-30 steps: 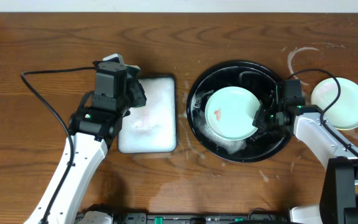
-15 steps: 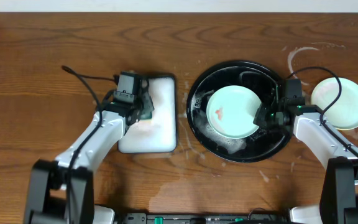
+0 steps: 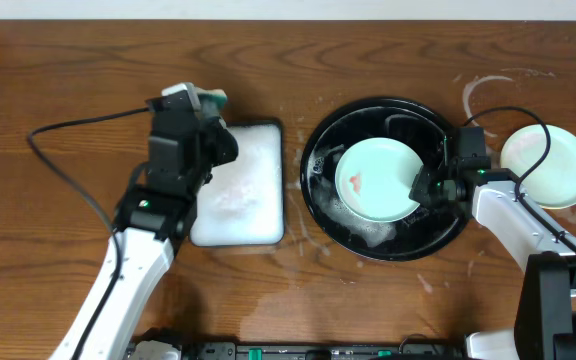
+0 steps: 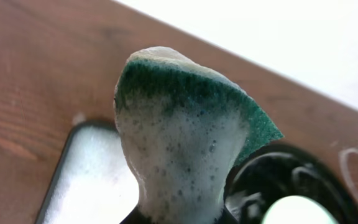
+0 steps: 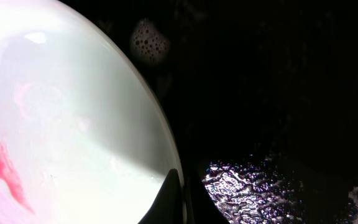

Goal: Clean dirty plates on tray and stack at the side
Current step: 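Press the sponge into the foam with the left gripper, then carry the foamy sponge with the left gripper onto the green plate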

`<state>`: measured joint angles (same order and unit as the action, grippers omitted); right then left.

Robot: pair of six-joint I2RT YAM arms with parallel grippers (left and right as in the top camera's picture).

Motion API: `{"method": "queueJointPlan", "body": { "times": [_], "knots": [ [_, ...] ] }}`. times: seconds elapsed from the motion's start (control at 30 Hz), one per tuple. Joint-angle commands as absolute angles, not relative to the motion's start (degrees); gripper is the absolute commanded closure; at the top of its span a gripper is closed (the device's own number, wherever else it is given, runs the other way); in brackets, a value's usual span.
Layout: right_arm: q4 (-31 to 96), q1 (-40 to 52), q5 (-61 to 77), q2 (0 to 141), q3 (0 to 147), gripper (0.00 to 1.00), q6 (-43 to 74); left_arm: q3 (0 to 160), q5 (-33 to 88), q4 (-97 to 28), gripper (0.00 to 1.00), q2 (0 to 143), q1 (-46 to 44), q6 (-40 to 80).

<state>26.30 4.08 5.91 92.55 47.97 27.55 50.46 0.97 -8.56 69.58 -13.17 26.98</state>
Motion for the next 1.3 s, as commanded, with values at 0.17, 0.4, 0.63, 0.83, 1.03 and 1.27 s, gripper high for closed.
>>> {"method": "queueJointPlan", "body": {
  "times": [0.17, 0.4, 0.63, 0.83, 1.03, 1.27],
  "knots": [
    [26.33, 3.86, 0.75, 92.55, 48.84, 0.99, 26.63, 46.02, 6.63, -3.62, 0.93, 80.95, -12.93, 23.70],
    [26.33, 3.86, 0.67, 92.55, 48.71, 0.99, 26.04, 46.02, 17.87, 4.36, 0.93, 67.94, -12.93, 19.49],
    [25.82, 4.40, 0.71, 92.55, 48.64, 0.99, 26.06, 42.22, 11.94, 3.25, 0.92, 70.48, -12.93, 19.31],
    [26.17, 5.72, 0.69, 92.55, 48.64, 0.99, 26.04, 41.41, 11.97, 7.03, 0.93, 81.21, -12.91, 14.61],
    [26.41, 6.50, 0.67, 92.55, 48.62, 0.99, 26.02, 41.47, 11.99, 9.96, 0.93, 74.32, -12.93, 14.63],
    [25.56, 6.52, 0.67, 92.55, 48.62, 0.99, 26.02, 41.45, 10.70, 9.30, 0.92, 70.81, -12.93, 14.59]
  ]
}}
